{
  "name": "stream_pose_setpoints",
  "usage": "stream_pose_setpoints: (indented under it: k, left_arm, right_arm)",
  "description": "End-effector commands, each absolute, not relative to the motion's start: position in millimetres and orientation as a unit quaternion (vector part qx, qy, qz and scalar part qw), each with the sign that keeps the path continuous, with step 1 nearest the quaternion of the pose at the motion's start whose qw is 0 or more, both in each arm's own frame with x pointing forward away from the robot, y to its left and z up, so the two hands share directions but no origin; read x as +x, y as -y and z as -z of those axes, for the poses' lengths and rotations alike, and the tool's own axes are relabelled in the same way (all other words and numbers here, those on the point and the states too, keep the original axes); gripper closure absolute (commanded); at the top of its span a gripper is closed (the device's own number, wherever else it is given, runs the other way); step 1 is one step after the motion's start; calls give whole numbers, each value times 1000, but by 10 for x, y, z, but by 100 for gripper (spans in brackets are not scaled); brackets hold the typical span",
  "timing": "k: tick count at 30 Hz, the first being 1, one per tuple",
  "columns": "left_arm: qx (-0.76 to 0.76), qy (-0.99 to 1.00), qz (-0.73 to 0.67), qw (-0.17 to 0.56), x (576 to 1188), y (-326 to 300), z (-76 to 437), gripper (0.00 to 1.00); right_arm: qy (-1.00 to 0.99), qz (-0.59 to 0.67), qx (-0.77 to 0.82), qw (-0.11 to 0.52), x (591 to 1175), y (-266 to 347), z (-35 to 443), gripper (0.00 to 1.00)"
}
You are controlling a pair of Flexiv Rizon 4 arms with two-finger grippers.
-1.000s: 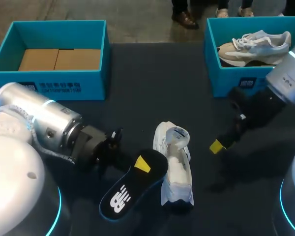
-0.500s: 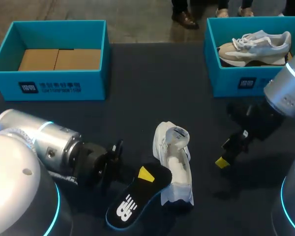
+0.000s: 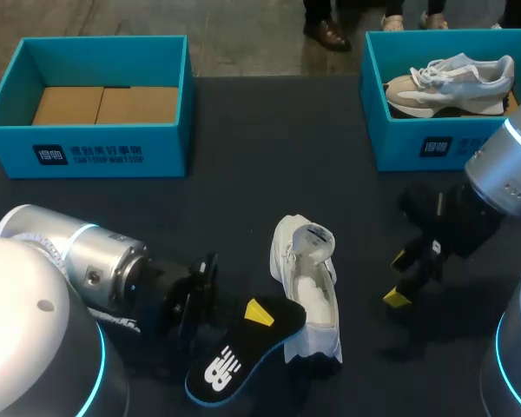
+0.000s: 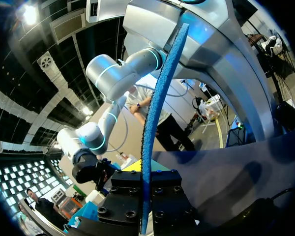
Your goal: Take the shoe out of the shoebox, open the shoe tongue, remove and reinsert the insole, then place the shoe into the shoebox
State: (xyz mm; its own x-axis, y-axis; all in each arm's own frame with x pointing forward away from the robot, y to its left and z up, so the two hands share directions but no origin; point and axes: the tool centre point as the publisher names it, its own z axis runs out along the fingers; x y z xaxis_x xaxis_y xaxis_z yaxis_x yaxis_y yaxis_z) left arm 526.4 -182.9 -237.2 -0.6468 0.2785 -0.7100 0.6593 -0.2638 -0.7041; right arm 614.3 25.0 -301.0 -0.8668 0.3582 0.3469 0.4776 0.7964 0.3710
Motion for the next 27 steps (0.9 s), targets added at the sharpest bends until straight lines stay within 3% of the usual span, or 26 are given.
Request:
stream_pose_setpoints:
  k: [1, 15, 27]
  left_arm:
    - [372, -595, 700, 131, 5269, 1898, 2412, 100]
    - [329, -603, 712, 147, 5178, 2030, 2460, 100]
    - [289, -604, 724, 166, 5402, 2157, 2473, 100]
  right_arm:
    - [962, 187, -196, 36, 6060, -369, 2969, 0]
    - [967, 205, -150, -23, 5980, -252, 3266, 0]
    - [970, 201, -134, -34, 5978, -215, 3367, 0]
